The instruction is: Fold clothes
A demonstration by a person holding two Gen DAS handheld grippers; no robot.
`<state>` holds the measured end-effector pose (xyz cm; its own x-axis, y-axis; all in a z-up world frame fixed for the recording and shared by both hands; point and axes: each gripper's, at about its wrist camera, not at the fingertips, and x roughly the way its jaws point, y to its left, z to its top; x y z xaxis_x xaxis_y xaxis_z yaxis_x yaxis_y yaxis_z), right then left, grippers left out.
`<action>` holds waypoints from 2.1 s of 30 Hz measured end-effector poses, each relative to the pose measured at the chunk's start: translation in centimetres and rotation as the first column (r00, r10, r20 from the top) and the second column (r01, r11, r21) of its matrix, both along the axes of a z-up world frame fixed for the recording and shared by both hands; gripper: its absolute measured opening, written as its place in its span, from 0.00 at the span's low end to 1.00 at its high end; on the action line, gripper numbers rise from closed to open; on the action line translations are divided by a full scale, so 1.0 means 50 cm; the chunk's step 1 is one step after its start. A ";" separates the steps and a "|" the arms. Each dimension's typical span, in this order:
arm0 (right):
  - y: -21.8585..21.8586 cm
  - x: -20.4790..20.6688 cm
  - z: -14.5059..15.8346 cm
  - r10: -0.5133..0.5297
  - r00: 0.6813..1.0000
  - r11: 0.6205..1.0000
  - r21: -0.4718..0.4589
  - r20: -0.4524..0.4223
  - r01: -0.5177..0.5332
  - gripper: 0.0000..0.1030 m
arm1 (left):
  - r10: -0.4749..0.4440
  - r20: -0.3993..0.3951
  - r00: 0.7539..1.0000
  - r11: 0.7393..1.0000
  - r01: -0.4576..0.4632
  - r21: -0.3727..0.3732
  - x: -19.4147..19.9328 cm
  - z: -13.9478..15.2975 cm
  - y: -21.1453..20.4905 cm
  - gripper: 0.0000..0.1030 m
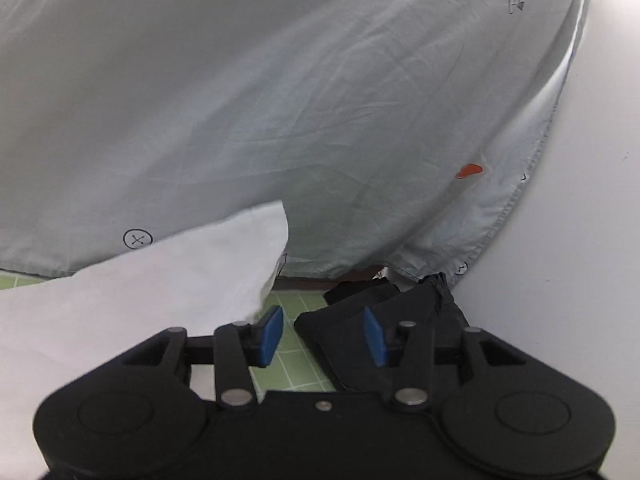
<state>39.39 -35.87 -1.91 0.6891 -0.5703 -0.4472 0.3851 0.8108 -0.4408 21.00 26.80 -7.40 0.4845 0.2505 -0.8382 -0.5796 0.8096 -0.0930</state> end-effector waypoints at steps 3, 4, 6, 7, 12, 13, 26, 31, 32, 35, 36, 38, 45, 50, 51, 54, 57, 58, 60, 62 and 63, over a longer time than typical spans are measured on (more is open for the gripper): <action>0.043 -0.067 -0.028 0.066 0.998 0.997 0.041 -0.025 -0.065 0.75 | 0.029 0.046 0.998 0.999 -0.028 -0.016 -0.044 0.023 0.015 0.87; 0.063 -0.099 -0.045 0.097 0.994 0.994 0.060 -0.047 -0.094 0.75 | 0.043 0.058 0.997 0.999 -0.042 -0.021 -0.059 0.029 0.019 0.87; 0.105 -0.161 -0.079 0.142 0.985 0.986 0.099 -0.094 -0.132 0.76 | 0.075 0.073 0.994 0.997 -0.073 -0.022 -0.089 0.035 0.028 0.87; 0.126 -0.192 -0.097 0.159 0.980 0.982 0.121 -0.118 -0.145 0.77 | 0.089 0.075 0.993 0.996 -0.088 -0.020 -0.106 0.036 0.031 0.87; 0.207 -0.345 -0.166 0.170 0.966 0.959 0.258 -0.196 -0.117 0.79 | 0.149 0.073 0.986 0.986 -0.143 -0.085 -0.187 0.021 0.060 0.85; 0.220 -0.377 -0.177 0.167 0.963 0.953 0.286 -0.210 -0.103 0.79 | 0.154 0.076 0.985 0.982 -0.145 -0.122 -0.199 0.013 0.065 0.85; 0.219 -0.544 -0.181 0.005 0.979 0.931 0.357 -0.203 0.070 0.81 | -0.060 0.198 0.978 0.962 0.110 -0.250 -0.128 -0.025 -0.007 0.83; 0.203 -0.597 -0.181 -0.056 0.977 0.929 0.347 -0.207 0.127 0.81 | -0.147 0.229 0.962 0.984 0.166 -0.066 -0.069 0.016 -0.049 0.30; 0.196 -0.603 -0.184 -0.072 0.975 0.926 0.348 -0.211 0.144 0.81 | -0.155 0.258 0.954 0.984 0.173 -0.050 -0.052 0.033 -0.052 0.18; 0.171 -0.607 -0.194 -0.119 0.968 0.908 0.371 -0.223 0.197 0.81 | -0.214 0.341 0.916 0.971 0.238 -0.032 0.024 0.084 -0.083 0.13; 0.163 -0.606 -0.195 -0.132 0.966 0.902 0.377 -0.224 0.211 0.81 | -0.253 0.355 0.900 0.962 0.274 -0.008 0.051 0.096 -0.107 0.13; 0.151 -0.597 -0.195 -0.142 0.965 0.899 0.380 -0.220 0.219 0.81 | -0.329 0.355 0.875 0.938 0.346 0.016 0.104 0.099 -0.161 0.13; 0.133 -0.554 -0.194 -0.129 0.965 0.899 0.385 -0.227 0.211 0.81 | -0.554 0.085 0.828 0.823 0.560 -0.093 0.195 -0.099 -0.312 0.18; 0.135 -0.552 -0.204 -0.110 0.962 0.901 0.383 -0.249 0.202 0.81 | -0.586 0.167 0.793 0.792 0.604 -0.088 0.131 -0.070 -0.301 0.34; 0.135 -0.552 -0.209 -0.112 0.960 0.899 0.386 -0.257 0.208 0.81 | -0.579 0.194 0.792 0.791 0.603 -0.103 0.115 -0.056 -0.289 0.34; 0.140 -0.551 -0.220 -0.119 0.955 0.896 0.385 -0.271 0.221 0.81 | -0.558 0.271 0.785 0.796 0.598 -0.095 0.057 -0.003 -0.252 0.40; 0.145 -0.554 -0.222 -0.126 0.955 0.896 0.383 -0.267 0.225 0.82 | -0.508 0.309 0.804 0.836 0.546 -0.048 -0.005 0.034 -0.209 0.44; 0.146 -0.556 -0.223 -0.128 0.956 0.896 0.383 -0.265 0.226 0.82 | -0.484 0.300 0.822 0.856 0.516 -0.033 -0.013 0.036 -0.194 0.44; 0.148 -0.560 -0.224 -0.134 0.956 0.895 0.383 -0.259 0.229 0.83 | -0.444 0.263 0.856 0.888 0.461 -0.002 -0.016 0.033 -0.164 0.44; 0.150 -0.563 -0.225 -0.137 0.957 0.893 0.386 -0.255 0.230 0.83 | -0.427 0.225 0.876 0.899 0.438 -0.003 -0.004 0.017 -0.137 0.44; 0.151 -0.565 -0.225 -0.137 0.957 0.893 0.387 -0.254 0.230 0.84 | -0.419 0.208 0.884 0.903 0.429 -0.007 0.002 0.009 -0.124 0.44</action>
